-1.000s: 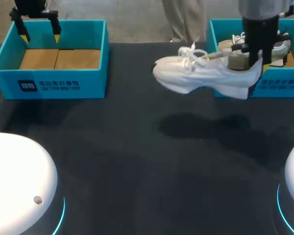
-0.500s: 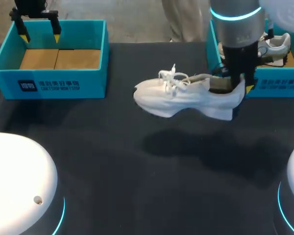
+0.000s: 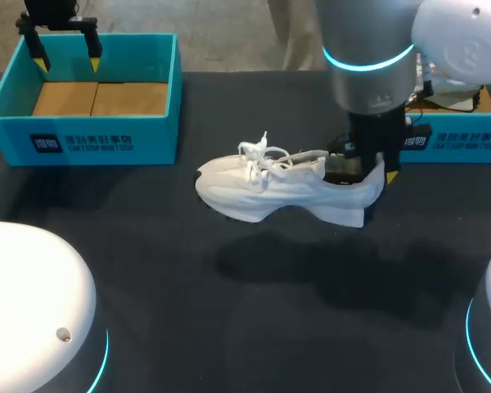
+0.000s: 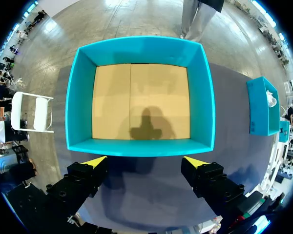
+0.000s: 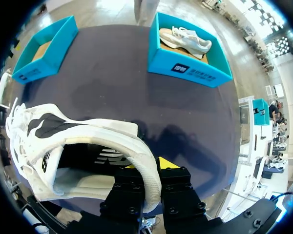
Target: Take the shoe out of the shoebox, open the shoe tongue, remove and reinsert the insole, then place the shoe into the shoebox
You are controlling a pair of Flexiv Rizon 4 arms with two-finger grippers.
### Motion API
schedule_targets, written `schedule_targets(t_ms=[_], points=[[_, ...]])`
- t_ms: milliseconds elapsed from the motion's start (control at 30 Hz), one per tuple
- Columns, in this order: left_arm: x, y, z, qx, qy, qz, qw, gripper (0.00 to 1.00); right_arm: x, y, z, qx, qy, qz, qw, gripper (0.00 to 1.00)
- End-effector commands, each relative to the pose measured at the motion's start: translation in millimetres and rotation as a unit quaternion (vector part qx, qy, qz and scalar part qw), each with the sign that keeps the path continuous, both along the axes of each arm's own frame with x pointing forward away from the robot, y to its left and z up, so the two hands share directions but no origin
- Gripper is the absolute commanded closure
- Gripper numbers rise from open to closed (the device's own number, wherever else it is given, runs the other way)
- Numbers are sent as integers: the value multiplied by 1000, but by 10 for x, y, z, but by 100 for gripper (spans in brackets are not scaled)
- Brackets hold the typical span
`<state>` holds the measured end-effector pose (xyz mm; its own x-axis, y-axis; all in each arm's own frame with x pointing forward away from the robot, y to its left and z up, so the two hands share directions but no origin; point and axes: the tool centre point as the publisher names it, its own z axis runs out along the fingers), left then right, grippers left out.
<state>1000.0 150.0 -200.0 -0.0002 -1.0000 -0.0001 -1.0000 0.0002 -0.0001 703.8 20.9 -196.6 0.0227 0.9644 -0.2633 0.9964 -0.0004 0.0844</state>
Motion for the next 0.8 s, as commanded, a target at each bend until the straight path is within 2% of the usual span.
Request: schedule_targets(t_ms=[33, 233, 333, 500, 800], points=[[0, 0, 0, 0, 0, 0, 1000, 0, 42, 57, -52, -3, 3, -3, 1000, 100], [0, 0, 0, 0, 0, 0, 1000, 0, 92, 79, -125, -7, -1, -16, 1000, 100], [0, 0, 0, 0, 0, 0, 1000, 0, 128, 124, -295, -21, -9, -26, 999, 100], [0, 0, 0, 0, 0, 0, 1000, 0, 183, 158, -488, -15, -13, -35, 999, 100], [0, 0, 0, 0, 0, 0, 1000, 0, 305, 193, -837, -24, -2, -56, 998, 100]])
